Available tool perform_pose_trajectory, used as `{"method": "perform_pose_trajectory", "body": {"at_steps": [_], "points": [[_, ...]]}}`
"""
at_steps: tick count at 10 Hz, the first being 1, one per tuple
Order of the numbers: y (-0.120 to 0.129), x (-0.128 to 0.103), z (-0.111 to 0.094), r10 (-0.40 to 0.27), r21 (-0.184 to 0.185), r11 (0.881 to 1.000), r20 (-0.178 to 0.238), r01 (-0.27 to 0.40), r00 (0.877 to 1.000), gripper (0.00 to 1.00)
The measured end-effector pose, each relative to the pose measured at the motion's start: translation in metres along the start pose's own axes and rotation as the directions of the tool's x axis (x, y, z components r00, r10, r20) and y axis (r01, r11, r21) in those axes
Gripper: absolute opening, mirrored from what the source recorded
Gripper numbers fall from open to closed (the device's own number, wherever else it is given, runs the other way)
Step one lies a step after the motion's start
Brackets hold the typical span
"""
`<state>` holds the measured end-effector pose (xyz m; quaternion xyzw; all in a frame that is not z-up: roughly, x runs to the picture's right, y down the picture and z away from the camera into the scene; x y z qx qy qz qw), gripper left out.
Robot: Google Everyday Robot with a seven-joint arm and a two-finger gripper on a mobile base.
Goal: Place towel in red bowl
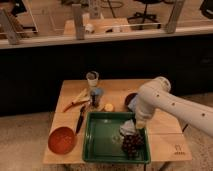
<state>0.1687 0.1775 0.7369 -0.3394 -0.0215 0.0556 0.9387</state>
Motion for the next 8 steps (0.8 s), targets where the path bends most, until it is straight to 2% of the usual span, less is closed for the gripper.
{"method": "perform_pose_trajectory", "body": {"at_steps": [3,8], "points": [[0.008,-0.019,0.017,-0.015,-0.033,0.999,0.003,0.015,1.000,0.51],[0.013,-0.032,0.034,-0.044,-0.048,0.998,0.000,0.044,0.999,0.51]]}}
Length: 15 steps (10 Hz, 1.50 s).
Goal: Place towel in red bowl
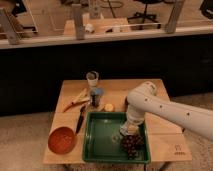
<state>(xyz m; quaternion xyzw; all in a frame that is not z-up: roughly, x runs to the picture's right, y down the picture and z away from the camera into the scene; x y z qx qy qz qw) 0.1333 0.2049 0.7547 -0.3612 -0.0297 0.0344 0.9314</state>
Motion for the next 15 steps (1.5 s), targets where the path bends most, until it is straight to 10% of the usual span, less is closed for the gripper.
{"method": "perform_pose_trajectory", "body": {"at_steps": [4,10,15], "points": [[-0.001,-0.004,0.019,-0.035,-0.008,0.999,0.017,0.035,0.999,0.51],[-0.002,0.001,0.037,-0.044,-0.016,0.999,0.000,0.044,0.999,0.02],[-0.002,0.005,0.034,-0.050,-0.001,0.999,0.000,0.050,0.999,0.02]]}}
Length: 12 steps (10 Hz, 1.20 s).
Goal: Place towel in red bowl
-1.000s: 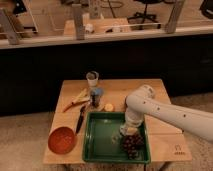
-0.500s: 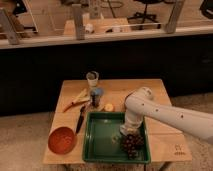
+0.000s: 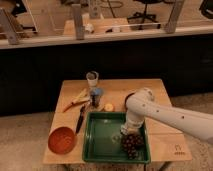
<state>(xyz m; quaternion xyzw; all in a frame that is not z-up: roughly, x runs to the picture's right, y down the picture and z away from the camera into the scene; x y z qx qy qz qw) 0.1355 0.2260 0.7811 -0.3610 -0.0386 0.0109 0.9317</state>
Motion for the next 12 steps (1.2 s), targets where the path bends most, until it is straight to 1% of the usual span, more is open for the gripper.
{"method": "perform_pose_trajectory", "body": {"at_steps": [1,4,5,6,7,8,9,10,12], "points": [[0.000,-0.001,-0.002,-0.003,0.004,1.000,0.002,0.003,1.000,0.09],[-0.001,-0.003,-0.004,-0.002,0.009,1.000,0.002,0.002,1.000,0.39],[-0.002,-0.004,-0.003,0.003,0.010,1.000,0.000,-0.003,1.000,0.47],[-0.004,-0.004,-0.003,0.014,0.012,1.000,-0.001,-0.014,1.000,0.57],[-0.006,-0.006,-0.002,0.034,0.018,0.999,-0.004,-0.034,0.999,0.69],[-0.008,-0.007,-0.002,0.055,0.022,0.998,-0.004,-0.054,0.999,0.76],[-0.010,-0.007,-0.002,0.084,0.029,0.996,-0.005,-0.084,0.996,0.80],[-0.011,-0.008,-0.002,0.103,0.034,0.994,-0.004,-0.103,0.995,0.80],[-0.012,-0.009,0.001,0.117,0.036,0.993,-0.007,-0.117,0.993,0.80]]}}
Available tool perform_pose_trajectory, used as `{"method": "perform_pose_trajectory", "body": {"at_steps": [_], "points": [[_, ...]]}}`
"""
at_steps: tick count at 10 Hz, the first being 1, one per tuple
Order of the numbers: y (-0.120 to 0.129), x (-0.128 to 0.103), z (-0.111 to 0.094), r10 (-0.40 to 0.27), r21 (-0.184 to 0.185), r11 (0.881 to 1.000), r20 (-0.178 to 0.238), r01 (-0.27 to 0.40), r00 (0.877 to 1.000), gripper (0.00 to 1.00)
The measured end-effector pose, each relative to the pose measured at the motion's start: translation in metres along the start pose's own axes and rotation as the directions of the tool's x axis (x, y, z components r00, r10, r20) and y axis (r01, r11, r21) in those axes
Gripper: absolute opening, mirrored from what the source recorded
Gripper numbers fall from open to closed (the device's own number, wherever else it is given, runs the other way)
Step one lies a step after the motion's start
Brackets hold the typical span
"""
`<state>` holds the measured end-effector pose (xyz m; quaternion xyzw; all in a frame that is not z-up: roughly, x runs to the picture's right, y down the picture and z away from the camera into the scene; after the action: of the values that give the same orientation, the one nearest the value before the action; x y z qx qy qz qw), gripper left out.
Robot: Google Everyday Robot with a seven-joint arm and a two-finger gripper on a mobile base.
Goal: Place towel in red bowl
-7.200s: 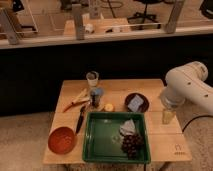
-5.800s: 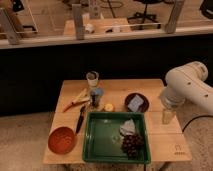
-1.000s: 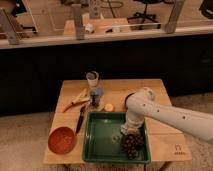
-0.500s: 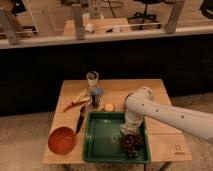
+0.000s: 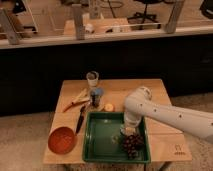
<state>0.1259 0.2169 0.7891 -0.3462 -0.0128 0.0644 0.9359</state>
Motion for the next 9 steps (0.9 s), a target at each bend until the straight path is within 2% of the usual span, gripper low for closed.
{"method": "perform_pose_trajectory", "body": {"at_steps": [4,5,6,7,9], "points": [[0.000,-0.001,0.009,0.010,-0.010,1.000,-0.012,-0.010,1.000,0.80],[0.000,-0.002,0.013,0.007,-0.012,1.000,-0.016,-0.007,1.000,0.77],[-0.001,-0.004,0.015,0.006,-0.016,1.000,-0.016,-0.007,1.000,0.71],[-0.002,-0.003,0.022,0.006,-0.023,1.000,-0.023,-0.007,1.000,0.58],[-0.003,-0.002,0.027,0.007,-0.033,0.999,-0.033,-0.008,0.999,0.40]]}}
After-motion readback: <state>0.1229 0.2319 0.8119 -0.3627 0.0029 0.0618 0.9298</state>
